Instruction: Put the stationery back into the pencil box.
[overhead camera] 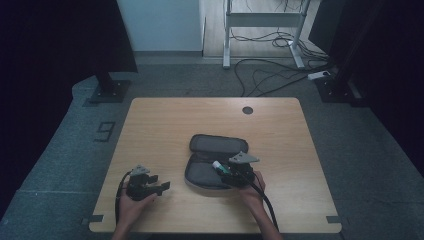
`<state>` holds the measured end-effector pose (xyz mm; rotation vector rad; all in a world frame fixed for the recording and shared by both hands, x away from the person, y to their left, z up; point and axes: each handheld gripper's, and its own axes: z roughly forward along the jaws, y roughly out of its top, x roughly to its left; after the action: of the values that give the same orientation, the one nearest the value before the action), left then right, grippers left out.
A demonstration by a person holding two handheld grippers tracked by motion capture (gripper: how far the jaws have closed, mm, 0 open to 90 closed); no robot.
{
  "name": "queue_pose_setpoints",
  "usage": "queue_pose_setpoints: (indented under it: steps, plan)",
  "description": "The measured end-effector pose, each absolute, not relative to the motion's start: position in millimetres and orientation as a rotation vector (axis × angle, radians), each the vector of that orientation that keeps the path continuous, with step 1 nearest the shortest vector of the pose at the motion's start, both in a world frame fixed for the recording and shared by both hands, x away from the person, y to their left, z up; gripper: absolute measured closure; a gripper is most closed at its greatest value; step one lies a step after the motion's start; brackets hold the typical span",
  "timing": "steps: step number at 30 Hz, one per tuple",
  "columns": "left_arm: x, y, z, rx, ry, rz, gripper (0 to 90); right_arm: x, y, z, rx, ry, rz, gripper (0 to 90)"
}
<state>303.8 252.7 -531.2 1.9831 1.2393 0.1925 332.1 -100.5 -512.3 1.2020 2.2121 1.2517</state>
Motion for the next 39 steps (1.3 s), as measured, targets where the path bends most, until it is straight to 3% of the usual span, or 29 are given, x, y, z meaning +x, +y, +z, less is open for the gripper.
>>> queue_pose_setpoints:
  steps: [18,32,39]
  plan:
    - [304,253,-533,1.986,1.243,0.192,33.7,307,-127,-498,1.167,2.120,1.350,39.7]
    - [305,253,-533,1.986,1.247,0.189,33.7,281,-186,-499,1.240,2.030,1.303,35.4]
    - [305,253,-534,1.992,1.246,0.188,33.7,275,-220,-518,1.345,2.005,1.252,35.2]
